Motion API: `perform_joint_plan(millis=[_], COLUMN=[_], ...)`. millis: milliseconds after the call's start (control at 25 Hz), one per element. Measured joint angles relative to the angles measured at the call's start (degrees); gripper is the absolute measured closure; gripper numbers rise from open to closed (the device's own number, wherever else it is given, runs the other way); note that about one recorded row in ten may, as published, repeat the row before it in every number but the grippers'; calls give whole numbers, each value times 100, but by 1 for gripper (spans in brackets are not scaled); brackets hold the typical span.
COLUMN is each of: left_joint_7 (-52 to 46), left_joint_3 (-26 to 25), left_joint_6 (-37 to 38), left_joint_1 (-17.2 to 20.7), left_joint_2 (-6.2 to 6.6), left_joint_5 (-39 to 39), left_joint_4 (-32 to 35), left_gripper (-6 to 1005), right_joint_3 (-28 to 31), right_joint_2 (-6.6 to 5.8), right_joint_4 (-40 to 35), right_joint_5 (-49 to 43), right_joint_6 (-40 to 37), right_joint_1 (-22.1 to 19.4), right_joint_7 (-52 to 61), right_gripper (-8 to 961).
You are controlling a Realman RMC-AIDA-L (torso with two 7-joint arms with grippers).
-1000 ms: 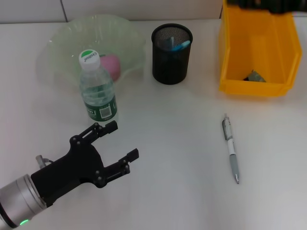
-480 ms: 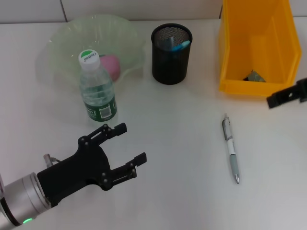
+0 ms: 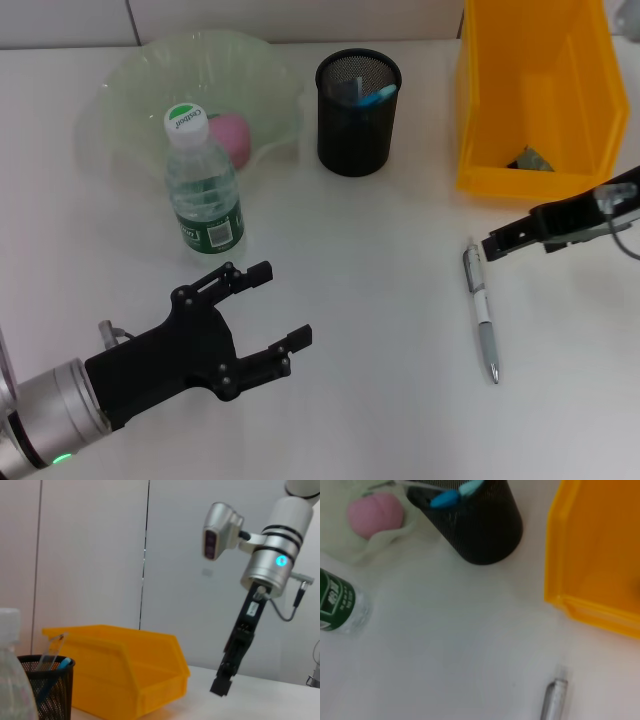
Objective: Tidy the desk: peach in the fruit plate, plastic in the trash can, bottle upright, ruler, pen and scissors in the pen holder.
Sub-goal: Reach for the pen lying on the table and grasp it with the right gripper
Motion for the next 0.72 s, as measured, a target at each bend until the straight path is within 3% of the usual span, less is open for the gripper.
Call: perform_joint_plan(millis=[200,400,720], left_joint_7=[1,2,4], left_joint_3=[0,0,-9], left_joint_6=[-6,-24,-27], left_joint_1=[-39,-42,-24], left_joint_2=[4,14,17], left_joint_5=[13,12,11], left_joint_4=[0,-1,-2], left_gripper=[188,188,188], right_joint_3=[-199,-371,-426], right_joint_2=[-20,-10,3], right_joint_4=[829,1203,1607], right_joint_5=[-96,-309,-481], right_joint_6=[393,563,764], right_joint_1=[423,682,837], right_joint_7=[2,4,8], right_gripper=[121,126,155])
